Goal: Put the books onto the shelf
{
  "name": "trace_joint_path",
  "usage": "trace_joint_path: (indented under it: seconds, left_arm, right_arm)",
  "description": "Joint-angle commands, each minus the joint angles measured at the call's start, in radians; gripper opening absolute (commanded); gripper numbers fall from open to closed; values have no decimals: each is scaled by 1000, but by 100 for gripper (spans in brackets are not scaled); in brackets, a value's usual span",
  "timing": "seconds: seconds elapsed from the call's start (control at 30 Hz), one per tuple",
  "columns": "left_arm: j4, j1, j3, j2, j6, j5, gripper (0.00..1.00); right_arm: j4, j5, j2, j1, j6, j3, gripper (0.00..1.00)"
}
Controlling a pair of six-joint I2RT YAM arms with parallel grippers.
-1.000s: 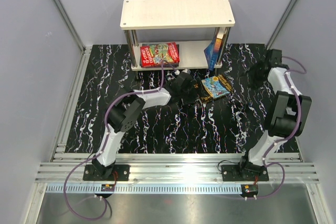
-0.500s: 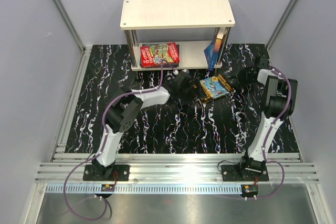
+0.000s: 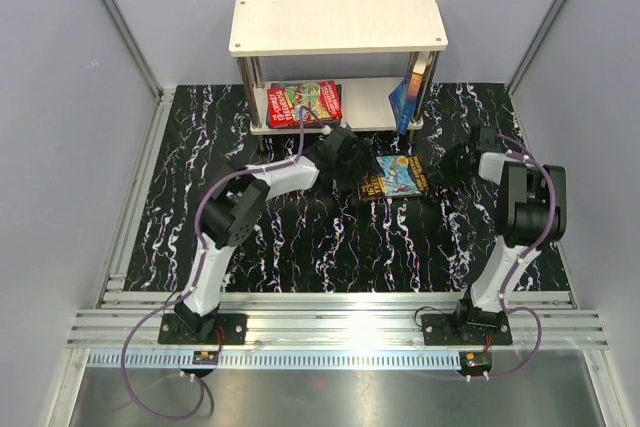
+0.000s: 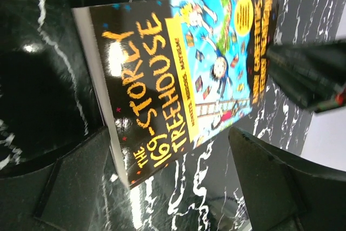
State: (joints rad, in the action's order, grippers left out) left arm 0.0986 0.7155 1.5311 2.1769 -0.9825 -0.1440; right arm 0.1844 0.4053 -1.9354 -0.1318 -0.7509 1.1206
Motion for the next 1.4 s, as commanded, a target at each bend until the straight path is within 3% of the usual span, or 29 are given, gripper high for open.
trace_joint_path:
  seconds: [0.0,0.23,0.37,0.53,0.8,0.93,1.03,1.1,1.27,1.37]
  left_arm:
    - [-69,88,-119,-57,-2,-74,93]
    - [-82,211,-391,-377,-37,-23,91]
    - [-31,249,-440,-532,-56,35,90]
    - [45,252,-384,-675,-55,104,89]
    - [119,266,-143,-603,-21,112,89]
    - [79,297,-164,-559,-67,80,89]
    - [52,323,-172,-523,-91,63,89]
    - [76,331,-166,-506,-90,67,88]
    - [235,334,-172,-554,-45,176,89]
    - [300,334,-262,-636,-42,286,91]
  right_arm:
    - [147,84,114,162,-14,-152,37]
    - [288,84,367,326,-50,-262,35]
    - [420,78,460,360,-22,-268,34]
    - [474,66,527,366,7,-317,34]
    - [440,101,618,383,-31,-439,34]
    - [463,135,639,383,-21,-435,42]
    - [564,69,676,383,25,-391,54]
    - [611,37,710,383,44,-357,56]
    - [682,-54,744,383,73,-285,59]
    - [678,-114,670,382,107,-221,60]
